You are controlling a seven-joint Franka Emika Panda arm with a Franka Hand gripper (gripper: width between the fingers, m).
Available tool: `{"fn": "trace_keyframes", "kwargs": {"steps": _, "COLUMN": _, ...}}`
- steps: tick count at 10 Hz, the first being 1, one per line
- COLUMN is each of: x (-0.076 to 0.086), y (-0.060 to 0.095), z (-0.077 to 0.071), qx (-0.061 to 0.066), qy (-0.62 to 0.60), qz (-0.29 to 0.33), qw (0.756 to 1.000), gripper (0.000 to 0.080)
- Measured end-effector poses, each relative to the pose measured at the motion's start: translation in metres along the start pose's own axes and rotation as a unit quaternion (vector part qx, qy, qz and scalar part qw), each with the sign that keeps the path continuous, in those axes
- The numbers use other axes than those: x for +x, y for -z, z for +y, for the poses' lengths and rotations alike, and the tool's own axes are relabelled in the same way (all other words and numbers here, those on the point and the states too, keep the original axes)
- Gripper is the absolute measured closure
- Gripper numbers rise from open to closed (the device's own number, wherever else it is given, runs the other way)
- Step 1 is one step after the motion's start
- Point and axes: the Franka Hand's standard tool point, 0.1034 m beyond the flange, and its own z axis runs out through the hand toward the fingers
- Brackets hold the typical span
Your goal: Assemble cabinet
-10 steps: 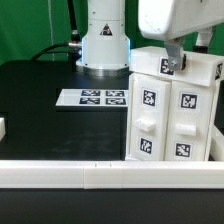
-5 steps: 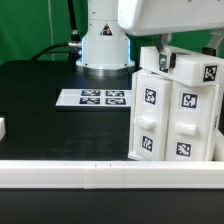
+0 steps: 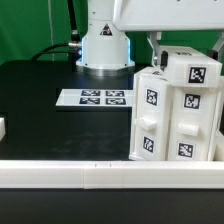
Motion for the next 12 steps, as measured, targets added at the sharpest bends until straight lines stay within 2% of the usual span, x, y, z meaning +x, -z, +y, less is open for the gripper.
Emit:
{"fn": "trace_keyframes", "kwargs": {"steps": 3, "x": 0.001, "y": 0.001, "z": 0.001, "qx": 0.000, "qy": -0.116, "qz": 0.001, "qw": 0.993, "gripper": 0.0236}}
{"fn": "trace_keyframes", "kwargs": {"steps": 6, "x": 0.002, "y": 0.001, "z": 0.004, "qx": -0.001, "qy": -0.237, "qz": 0.003, "qw": 0.971, "gripper": 0.0236}}
{"fn": "trace_keyframes", "kwargs": {"steps": 8, "x": 0.004, "y": 0.000, "z": 0.009, "qx": 0.002, "qy": -0.348, "qz": 0.025, "qw": 0.937, "gripper": 0.0236}}
{"fn": "trace_keyframes", "kwargs": {"steps": 10, "x": 0.004, "y": 0.000, "z": 0.011, "qx": 0.004, "qy": -0.421, "qz": 0.028, "qw": 0.907, "gripper": 0.0236}}
{"fn": "trace_keyframes", "kwargs": {"steps": 11, "x": 0.004, "y": 0.000, "z": 0.011, "qx": 0.006, "qy": -0.467, "qz": 0.028, "qw": 0.884, "gripper": 0.0236}}
{"fn": "trace_keyframes", "kwargs": {"steps": 12, "x": 0.004, "y": 0.000, "z": 0.012, "qx": 0.007, "qy": -0.488, "qz": 0.027, "qw": 0.873, "gripper": 0.0236}}
